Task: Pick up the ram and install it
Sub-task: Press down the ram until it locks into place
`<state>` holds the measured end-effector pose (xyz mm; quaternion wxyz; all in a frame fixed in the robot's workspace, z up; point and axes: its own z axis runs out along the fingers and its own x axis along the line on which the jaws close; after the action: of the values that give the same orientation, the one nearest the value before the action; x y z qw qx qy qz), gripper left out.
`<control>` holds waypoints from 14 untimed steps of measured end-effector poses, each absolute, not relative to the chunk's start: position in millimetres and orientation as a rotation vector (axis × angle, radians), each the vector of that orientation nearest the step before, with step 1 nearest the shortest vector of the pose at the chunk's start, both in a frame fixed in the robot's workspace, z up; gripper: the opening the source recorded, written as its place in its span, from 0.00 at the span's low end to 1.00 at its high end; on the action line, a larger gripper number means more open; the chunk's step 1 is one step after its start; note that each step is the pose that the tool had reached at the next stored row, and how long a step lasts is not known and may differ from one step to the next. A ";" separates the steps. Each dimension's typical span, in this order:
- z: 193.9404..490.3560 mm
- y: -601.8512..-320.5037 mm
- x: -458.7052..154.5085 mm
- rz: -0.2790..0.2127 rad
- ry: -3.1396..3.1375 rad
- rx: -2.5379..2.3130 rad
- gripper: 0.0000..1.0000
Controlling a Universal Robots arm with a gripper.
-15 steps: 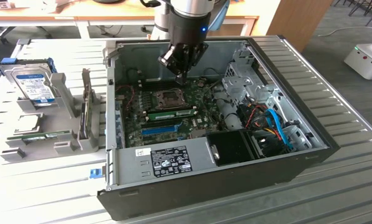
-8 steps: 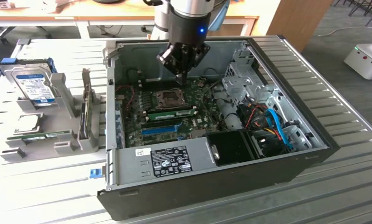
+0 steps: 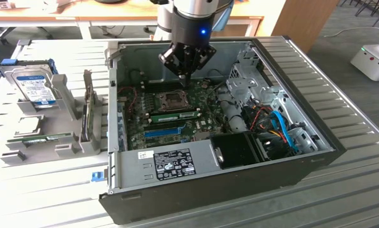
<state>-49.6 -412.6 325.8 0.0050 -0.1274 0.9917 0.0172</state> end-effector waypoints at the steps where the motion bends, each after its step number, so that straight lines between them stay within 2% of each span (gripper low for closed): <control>1: 325.7 -412.6 -49.6 0.054 3.108 -0.374 0.11; 14: 325.2 -412.6 -49.7 0.052 3.127 -0.062 0.11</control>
<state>-49.7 -412.6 325.2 0.0068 -0.0199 0.9996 0.0166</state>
